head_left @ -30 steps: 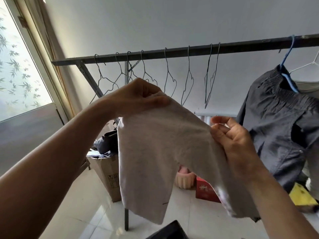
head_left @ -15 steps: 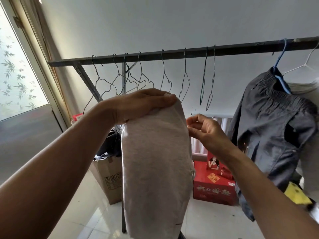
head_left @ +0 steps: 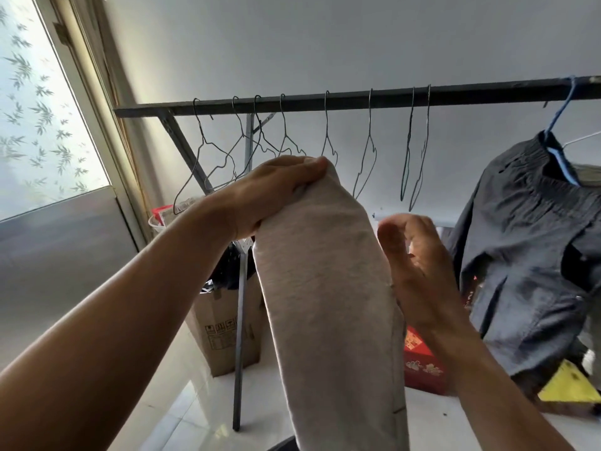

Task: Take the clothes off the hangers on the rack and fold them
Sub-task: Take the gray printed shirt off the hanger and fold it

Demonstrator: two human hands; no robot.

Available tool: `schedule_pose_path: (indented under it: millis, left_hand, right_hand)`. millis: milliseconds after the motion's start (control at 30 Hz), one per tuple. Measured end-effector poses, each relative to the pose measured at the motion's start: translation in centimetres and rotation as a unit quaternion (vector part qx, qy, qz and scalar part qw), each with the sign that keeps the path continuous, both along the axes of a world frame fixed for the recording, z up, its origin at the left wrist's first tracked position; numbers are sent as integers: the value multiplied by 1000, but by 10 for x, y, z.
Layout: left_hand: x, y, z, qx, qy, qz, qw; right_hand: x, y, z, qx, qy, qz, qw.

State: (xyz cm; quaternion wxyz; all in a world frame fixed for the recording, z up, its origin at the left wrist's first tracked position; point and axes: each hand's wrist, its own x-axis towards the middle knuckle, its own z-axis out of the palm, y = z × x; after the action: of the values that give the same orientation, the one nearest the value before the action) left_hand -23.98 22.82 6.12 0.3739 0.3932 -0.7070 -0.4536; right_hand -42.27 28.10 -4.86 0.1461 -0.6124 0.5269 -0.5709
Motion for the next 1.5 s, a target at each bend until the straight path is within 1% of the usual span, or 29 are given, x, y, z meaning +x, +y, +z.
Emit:
schedule_pose_path:
  millis: [33,67,167,200,267,367,433,500,533,567,600,633,667,700,733,767,800,833,867,933,1000,1033,1100,1200,1233,1300,1367,1433,1500]
  left_hand:
    - [-1,0,0,-5,-1,1,1000]
    - [-2,0,1,-11,-4,0,1000]
    - [-6,-1,2,-19,-4,-10,1000]
    - [-6,-1,2,-22,-7,-12,1000]
    - [-5,-4,2,-35,-25,-19,999]
    - [0,-8,5,-100,-91,-32,990]
    - [5,-12,9,-144,-120,-16,982]
    - [7,-18,9,-155,-127,0,980]
    - [7,-20,9,-156,-121,10,980]
    - [7,-22,7,-152,-95,25,984]
    - [7,-24,5,-135,-37,36,989]
    - [9,-27,-2,-92,50,46,993]
    - [10,-26,-9,-21,144,44,988]
    - [12,-24,-24,63,208,22,976]
    - [14,-21,-42,143,249,-22,958]
    - [16,-16,-63,205,285,-91,932]
    - [16,-10,-86,266,330,-168,890]
    - [16,-3,-105,300,349,-206,864]
    - [17,3,-121,307,334,-188,871]
    - [19,10,-143,247,276,-85,925]
    - [17,15,-153,170,238,-13,956]
    - [16,18,-154,138,222,13,965]
    - [13,21,-153,82,219,42,971]
    - [11,27,-150,-1,201,68,977]
    - [10,29,-150,-27,181,87,979]
    - [6,33,-146,-49,167,127,977]
    - [3,34,-143,-44,167,149,974]
    - [5,34,-139,-51,142,162,975]
    - [13,32,-134,-66,88,147,983]
  right_hand:
    - [3,4,1,-11,3,-18,1000]
    - [8,7,1,-7,3,-14,1000]
    - [26,10,0,47,12,28,998]
    - [28,8,-1,52,8,25,998]
    - [29,3,-1,53,-30,29,998]
    - [22,3,-1,96,-100,129,982]
    - [17,3,0,114,-114,186,969]
    - [15,2,2,122,-116,220,961]
    - [14,3,3,124,-122,233,957]
    - [14,2,4,127,-132,241,953]
    - [13,2,5,126,-144,245,951]
    - [13,1,6,124,-154,244,950]
    - [13,0,7,120,-164,239,949]
    - [12,0,8,116,-174,234,950]
    - [12,-1,9,111,-186,231,949]
    - [12,-1,9,108,-200,232,946]
    - [11,-1,9,108,-215,232,942]
    - [9,-1,8,107,-226,230,940]
    - [7,-1,6,109,-230,226,940]
    - [3,-3,-1,121,-233,215,941]
    - [2,-4,-7,139,-235,211,939]
    - [2,-4,-10,149,-236,210,937]
    - [5,-5,-15,159,-232,182,942]
    - [6,-9,-24,152,-198,58,967]
    - [5,-8,-26,142,-195,54,969]
    - [2,-5,-28,141,-196,121,963]
    - [-1,-2,-29,169,-158,184,955]
    - [-2,-1,-29,167,-98,171,966]
    - [-2,-1,-27,133,-68,137,979]
